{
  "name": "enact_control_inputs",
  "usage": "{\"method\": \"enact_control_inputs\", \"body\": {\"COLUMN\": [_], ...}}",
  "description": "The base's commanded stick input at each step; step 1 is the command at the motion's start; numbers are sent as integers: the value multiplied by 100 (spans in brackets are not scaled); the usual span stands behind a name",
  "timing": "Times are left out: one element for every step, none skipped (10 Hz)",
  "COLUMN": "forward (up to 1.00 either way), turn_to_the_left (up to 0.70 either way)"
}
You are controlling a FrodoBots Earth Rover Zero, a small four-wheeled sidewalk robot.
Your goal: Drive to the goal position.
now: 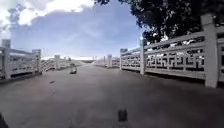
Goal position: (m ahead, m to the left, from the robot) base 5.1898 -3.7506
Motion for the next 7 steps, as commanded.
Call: {"method": "enact_control_inputs", "body": {"forward": [70,70,70,70,70,70,70], "turn_to_the_left": [0,0,0,4,11,14,4]}}
